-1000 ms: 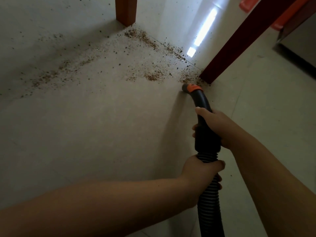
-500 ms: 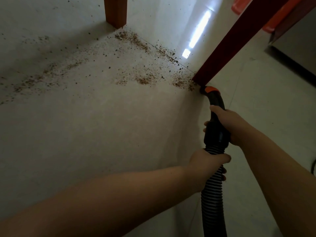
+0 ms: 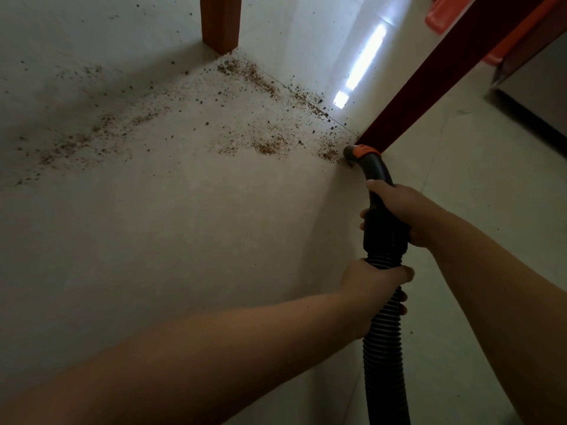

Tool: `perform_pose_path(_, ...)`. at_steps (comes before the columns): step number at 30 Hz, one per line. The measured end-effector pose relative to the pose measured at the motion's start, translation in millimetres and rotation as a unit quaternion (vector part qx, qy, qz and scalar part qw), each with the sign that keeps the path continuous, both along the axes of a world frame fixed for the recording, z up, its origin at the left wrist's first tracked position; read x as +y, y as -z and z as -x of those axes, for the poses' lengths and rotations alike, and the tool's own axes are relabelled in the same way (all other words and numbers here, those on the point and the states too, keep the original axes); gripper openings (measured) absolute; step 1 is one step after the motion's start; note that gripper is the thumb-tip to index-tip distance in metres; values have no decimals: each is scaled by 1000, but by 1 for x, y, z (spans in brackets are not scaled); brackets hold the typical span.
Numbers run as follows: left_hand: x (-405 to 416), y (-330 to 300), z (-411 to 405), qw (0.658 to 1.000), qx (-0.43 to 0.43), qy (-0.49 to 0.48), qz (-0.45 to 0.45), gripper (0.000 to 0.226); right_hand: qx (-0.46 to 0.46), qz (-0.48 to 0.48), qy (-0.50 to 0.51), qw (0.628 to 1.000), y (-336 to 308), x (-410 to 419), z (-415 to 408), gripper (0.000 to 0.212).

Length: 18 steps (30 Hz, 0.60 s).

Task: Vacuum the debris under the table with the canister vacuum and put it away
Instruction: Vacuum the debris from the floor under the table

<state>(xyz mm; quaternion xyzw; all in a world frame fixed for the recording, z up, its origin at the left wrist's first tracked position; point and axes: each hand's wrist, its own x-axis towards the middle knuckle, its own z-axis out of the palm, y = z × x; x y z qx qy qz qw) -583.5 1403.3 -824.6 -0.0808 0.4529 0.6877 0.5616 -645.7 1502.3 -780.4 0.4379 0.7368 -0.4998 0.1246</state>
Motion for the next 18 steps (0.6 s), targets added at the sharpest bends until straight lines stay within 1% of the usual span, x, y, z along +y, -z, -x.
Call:
perform_pose_path(7, -7, -10, -16, 1000, -5, 23, -4, 13, -22, -10, 0, 1000, -8, -3, -16, 30)
perform_pose_path(11, -19, -13, -17, 1000, -12, 1, -6, 12, -30, -7, -22, 999, -9, -17, -11, 30)
perform_pose_path(15, -33, -12, -4, 1000, -11, -18, 10, 11, -25, 11, -27, 999, -3, -34, 5, 33)
perform_pose_path(18, -40, -10, 10, 1000, 0, -18, 13, 10, -15, 2, -22, 1000, 1, -42, 17, 40)
